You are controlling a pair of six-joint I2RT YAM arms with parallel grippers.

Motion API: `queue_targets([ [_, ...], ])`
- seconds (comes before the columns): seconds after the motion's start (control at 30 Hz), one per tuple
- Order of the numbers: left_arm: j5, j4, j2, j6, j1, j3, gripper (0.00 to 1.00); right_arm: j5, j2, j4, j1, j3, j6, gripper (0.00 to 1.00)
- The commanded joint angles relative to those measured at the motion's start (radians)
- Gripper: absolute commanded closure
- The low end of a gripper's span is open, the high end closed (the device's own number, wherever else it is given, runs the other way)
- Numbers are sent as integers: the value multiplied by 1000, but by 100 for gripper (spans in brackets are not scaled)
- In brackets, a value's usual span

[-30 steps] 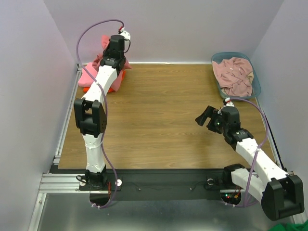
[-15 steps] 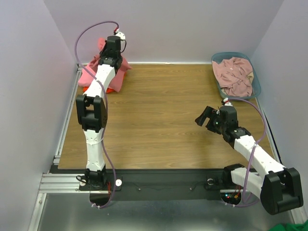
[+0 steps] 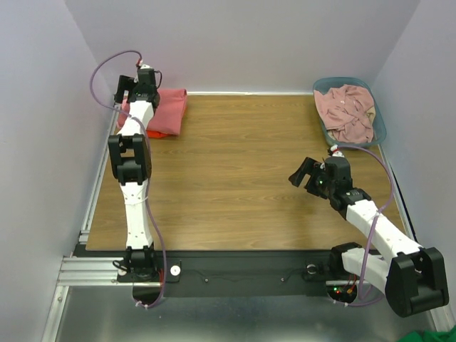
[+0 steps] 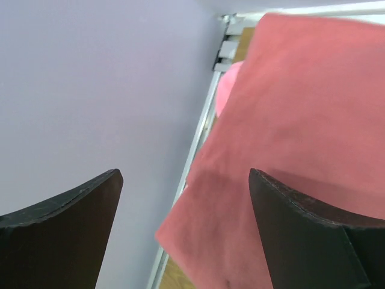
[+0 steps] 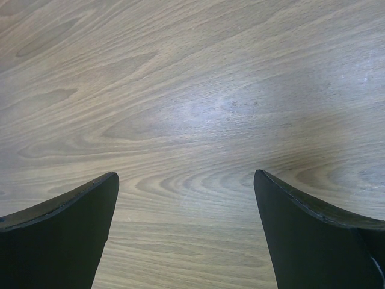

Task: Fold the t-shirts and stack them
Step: Neatly place the folded tshirt to the corner

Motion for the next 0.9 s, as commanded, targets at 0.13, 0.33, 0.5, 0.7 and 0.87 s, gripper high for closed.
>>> queue_targets([
  [0.13, 9, -87, -152, -271, 31, 147, 2, -7, -47, 27, -2, 22, -1, 0],
  [0.33, 263, -204, -397, -558, 28, 33, 2, 30, -142, -45, -3, 11, 6, 0],
  [0.5, 526, -224, -615, -821, -33, -251, 1, 45, -205, -108, -2, -1, 34, 0],
  [0.7, 371, -5, -1043, -950, -368, -936, 2, 94, -314, -163, -2, -23, 46, 0],
  [0.87, 361, 90, -1292, -1113, -590, -1395, 1, 116, -363, -194, -3, -30, 42, 0],
])
